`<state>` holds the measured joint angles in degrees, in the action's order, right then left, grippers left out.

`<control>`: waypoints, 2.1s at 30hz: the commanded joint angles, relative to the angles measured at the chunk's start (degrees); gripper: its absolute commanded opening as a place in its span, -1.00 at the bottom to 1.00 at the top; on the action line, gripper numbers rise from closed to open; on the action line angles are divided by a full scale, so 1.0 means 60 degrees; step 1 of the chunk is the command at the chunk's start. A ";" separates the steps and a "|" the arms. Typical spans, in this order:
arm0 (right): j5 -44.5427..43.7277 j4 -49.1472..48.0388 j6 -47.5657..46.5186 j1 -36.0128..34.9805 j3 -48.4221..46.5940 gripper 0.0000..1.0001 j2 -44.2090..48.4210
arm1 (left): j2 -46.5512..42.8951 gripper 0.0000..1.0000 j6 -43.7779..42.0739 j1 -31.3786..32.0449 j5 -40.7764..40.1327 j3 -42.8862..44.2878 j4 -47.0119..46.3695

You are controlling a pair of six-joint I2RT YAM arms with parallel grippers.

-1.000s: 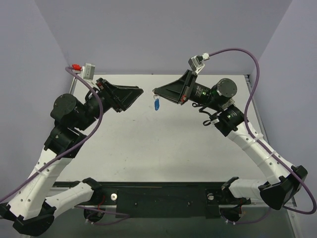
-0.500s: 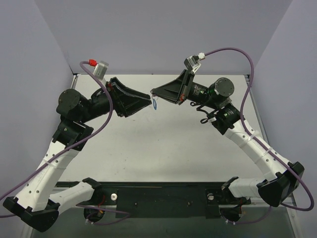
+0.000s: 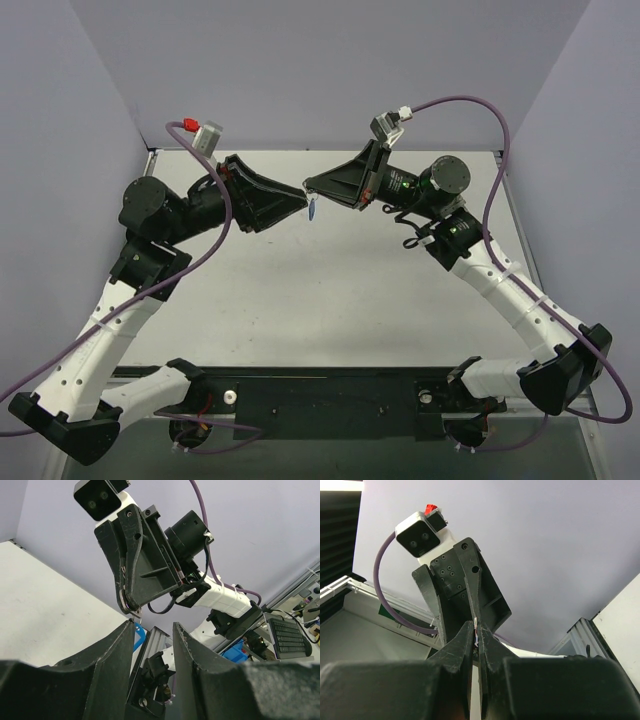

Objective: Remove the keys from the keyring

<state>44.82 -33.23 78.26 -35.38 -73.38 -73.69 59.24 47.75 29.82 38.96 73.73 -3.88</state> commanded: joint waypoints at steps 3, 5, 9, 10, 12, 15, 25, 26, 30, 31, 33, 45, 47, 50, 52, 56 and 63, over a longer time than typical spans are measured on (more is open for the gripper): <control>0.0031 -0.0789 0.0067 -0.0095 -0.0308 -1.00 0.0050 | -0.0015 -0.08 -0.0413 -0.0034 -0.0267 0.0455 0.0265; 0.0030 -0.0818 0.0067 -0.0095 -0.0323 -1.00 0.0050 | -0.0001 -0.07 -0.0560 -0.0034 -0.0311 0.0528 0.0485; 0.0016 -0.0804 0.0067 -0.0110 -0.0323 -1.00 0.0050 | -0.0001 -0.01 -0.0648 -0.0034 -0.0370 0.0528 0.0588; 0.0001 -0.0804 0.0067 -0.0139 -0.0323 -1.00 0.0036 | -0.0001 -0.01 -0.0648 -0.0034 -0.0385 0.0499 0.0559; 0.0001 -0.0804 0.0067 -0.0154 -0.0323 -1.00 0.0021 | -0.0001 -0.01 -0.0604 -0.0034 -0.0428 0.0470 0.0471; -0.0014 -0.0804 0.0053 -0.0183 -0.0338 -1.00 -0.0023 | 0.0028 -0.01 -0.0473 -0.0034 -0.0444 0.0455 0.0252; -0.0072 -0.0731 -0.0021 -0.0285 -0.0352 -1.00 -0.0067 | 0.0160 -0.40 -0.0209 -0.0019 -0.0224 0.0411 -0.0144; -0.0101 -0.0716 -0.0035 -0.0286 -0.0352 -1.00 -0.0081 | 0.0160 -0.45 -0.0194 -0.0019 -0.0209 0.0411 -0.0144; -0.0101 -0.0658 -0.0065 -0.0271 -0.0381 -1.00 -0.0111 | 0.0190 -0.82 -0.0107 -0.0020 -0.0180 0.0411 -0.0203; -0.0101 -0.0643 -0.0094 -0.0286 -0.0396 -1.00 -0.0096 | 0.0190 -0.92 -0.0106 -0.0019 -0.0180 0.0411 -0.0203; -0.0116 -0.0614 -0.0123 -0.0286 -0.0425 -1.00 -0.0111 | 0.0175 -1.00 -0.0033 -0.0005 -0.0194 0.0367 -0.0218; -0.0818 0.0601 -0.1250 -0.0403 -0.0425 -1.00 0.0094 | -0.0220 -1.00 0.1050 0.0170 -0.2010 0.0016 -0.0364; -0.1023 0.0704 -0.1353 -0.0418 -0.0425 -1.00 0.0138 | -0.0337 -1.00 0.1299 0.0346 -0.2566 -0.0086 -0.0262; -0.1389 0.0880 -0.1558 -0.0505 -0.0382 -1.00 0.0182 | -0.0455 -1.00 0.1592 0.0537 -0.3589 -0.0276 -0.0203; -0.1594 0.0939 -0.1704 -0.0549 -0.0338 -1.00 0.0240 | -0.0557 -1.00 0.1710 0.0771 -0.4190 -0.0380 -0.0232; -0.1975 0.0983 -0.1910 -0.0710 -0.0191 -1.00 0.0314 | -0.0631 -1.00 0.1725 0.1385 -0.5115 -0.0614 -0.0481; -0.2533 0.1144 -0.2363 -0.0989 0.0087 -1.00 0.0489 | -0.0587 -1.00 0.1769 0.2470 -0.6695 -0.0863 -0.1008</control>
<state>31.14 -27.62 68.23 -39.09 -74.15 -72.01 56.21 58.00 41.45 6.92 68.79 -2.44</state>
